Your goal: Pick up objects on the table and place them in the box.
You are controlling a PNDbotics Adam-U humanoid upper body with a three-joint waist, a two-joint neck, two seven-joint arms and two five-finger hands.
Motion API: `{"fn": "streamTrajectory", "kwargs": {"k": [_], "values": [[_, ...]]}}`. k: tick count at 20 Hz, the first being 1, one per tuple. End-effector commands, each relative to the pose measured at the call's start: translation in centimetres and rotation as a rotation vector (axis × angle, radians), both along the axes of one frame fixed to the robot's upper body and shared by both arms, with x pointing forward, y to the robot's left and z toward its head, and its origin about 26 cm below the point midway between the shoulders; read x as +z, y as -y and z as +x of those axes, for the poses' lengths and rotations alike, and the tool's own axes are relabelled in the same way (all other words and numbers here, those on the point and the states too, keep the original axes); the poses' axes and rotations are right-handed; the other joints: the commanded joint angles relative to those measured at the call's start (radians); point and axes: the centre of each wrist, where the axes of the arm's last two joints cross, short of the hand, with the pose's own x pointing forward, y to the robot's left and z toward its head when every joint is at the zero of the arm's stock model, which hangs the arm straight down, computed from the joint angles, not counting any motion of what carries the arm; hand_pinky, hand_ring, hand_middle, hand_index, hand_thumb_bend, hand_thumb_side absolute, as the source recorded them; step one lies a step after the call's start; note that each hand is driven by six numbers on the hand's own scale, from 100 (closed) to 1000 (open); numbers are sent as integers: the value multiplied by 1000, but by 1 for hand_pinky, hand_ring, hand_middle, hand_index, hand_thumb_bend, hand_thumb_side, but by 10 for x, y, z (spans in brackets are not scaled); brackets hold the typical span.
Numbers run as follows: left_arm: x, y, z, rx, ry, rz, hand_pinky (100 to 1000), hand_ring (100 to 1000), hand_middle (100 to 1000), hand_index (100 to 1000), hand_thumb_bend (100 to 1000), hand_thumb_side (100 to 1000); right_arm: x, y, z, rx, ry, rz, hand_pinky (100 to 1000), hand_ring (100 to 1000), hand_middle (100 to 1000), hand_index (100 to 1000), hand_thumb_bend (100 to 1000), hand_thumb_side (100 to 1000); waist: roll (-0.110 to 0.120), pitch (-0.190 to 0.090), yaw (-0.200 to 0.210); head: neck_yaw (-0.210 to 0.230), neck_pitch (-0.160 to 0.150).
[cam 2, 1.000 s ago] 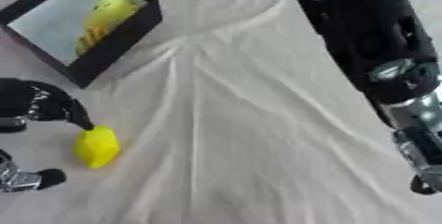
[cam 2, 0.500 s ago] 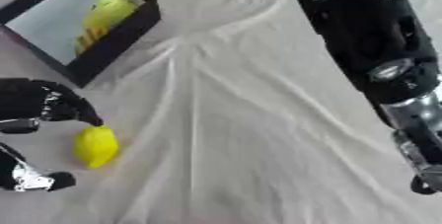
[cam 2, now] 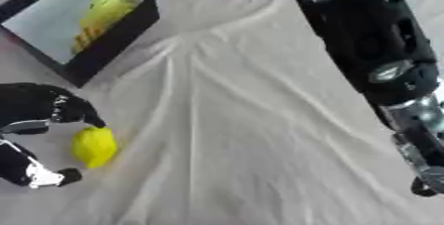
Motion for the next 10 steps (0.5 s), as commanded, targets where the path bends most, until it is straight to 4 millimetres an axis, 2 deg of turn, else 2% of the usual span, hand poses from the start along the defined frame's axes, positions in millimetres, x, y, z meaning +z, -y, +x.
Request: {"fn": "streamTrajectory", "kwargs": {"k": [1,5,10], "values": [[0,-5,4,20,18,24,844,776,766,898,368,595,8,4,-1,1,17,17,878,795,731,826,106,100,3,-13,-2,4,0],[-5,-7,9,37,22,35,844,777,767,901,364,551,7,5,0,2,11,17,879,793,729,826,100,100,3,-12,-5,5,0],[-8,-7,13,47,22,26,840,773,765,902,360,559,3,7,2,-1,1,20,880,792,728,825,100,100,2,-10,-7,7,0]]}}
